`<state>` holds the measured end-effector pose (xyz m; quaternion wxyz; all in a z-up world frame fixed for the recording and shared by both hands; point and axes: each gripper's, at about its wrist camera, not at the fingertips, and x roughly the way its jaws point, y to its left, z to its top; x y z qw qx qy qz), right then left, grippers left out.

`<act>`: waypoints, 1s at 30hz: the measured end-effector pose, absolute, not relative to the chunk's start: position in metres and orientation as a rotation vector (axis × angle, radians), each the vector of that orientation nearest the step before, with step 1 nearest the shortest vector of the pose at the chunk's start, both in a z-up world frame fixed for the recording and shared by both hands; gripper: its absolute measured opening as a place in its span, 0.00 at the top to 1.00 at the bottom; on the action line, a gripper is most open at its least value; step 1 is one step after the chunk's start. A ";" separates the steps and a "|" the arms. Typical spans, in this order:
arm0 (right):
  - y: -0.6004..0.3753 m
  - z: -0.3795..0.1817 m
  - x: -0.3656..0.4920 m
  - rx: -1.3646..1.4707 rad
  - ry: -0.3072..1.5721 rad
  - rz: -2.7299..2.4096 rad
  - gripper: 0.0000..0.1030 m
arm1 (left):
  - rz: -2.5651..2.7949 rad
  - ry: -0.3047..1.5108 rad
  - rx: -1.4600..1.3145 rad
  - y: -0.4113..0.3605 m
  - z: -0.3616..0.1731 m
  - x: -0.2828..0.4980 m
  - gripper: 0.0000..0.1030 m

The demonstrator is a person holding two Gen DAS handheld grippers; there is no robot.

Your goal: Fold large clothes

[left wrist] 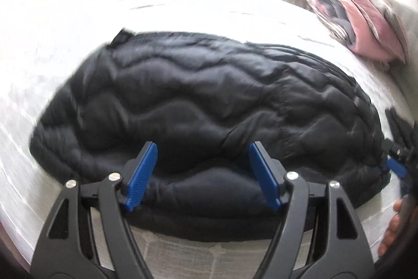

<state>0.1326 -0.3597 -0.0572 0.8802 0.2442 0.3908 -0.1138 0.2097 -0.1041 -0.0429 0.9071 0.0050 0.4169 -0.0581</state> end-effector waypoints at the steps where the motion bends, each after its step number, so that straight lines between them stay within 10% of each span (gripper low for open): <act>1: -0.360 -0.056 0.132 0.521 0.811 -0.224 0.05 | -0.138 0.859 0.060 -0.113 -0.041 0.213 0.29; 30: -0.343 -0.062 0.122 0.615 0.909 -0.113 0.05 | -0.143 0.999 0.237 -0.159 -0.071 0.298 0.28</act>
